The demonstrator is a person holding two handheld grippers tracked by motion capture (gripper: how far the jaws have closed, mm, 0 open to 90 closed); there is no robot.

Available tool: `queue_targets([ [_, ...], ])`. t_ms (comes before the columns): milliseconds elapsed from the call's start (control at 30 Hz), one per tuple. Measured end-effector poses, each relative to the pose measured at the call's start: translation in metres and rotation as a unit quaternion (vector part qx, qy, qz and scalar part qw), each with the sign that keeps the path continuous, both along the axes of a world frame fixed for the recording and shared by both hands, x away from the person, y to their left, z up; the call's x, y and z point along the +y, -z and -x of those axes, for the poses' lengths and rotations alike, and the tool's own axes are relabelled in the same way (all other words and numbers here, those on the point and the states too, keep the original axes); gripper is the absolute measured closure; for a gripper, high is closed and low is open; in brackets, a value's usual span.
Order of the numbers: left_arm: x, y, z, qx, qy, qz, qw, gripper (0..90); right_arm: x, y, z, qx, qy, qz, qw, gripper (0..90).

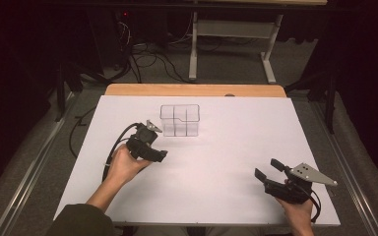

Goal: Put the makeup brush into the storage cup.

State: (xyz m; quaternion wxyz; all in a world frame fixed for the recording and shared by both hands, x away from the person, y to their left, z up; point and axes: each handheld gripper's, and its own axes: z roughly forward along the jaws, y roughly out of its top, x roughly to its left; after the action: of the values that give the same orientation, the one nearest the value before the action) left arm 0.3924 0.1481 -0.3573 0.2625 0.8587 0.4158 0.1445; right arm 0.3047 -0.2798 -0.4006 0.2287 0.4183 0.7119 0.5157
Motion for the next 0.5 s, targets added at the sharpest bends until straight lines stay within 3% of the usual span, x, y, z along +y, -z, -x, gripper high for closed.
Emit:
queue_targets([
  [500, 0.001, 0.004, -0.011, 0.044, 0.002, -0.043, 0.9981, 36.7, 0.001, 0.001, -0.001, 0.003, -0.002, -0.001, 1.0, 29.0],
])
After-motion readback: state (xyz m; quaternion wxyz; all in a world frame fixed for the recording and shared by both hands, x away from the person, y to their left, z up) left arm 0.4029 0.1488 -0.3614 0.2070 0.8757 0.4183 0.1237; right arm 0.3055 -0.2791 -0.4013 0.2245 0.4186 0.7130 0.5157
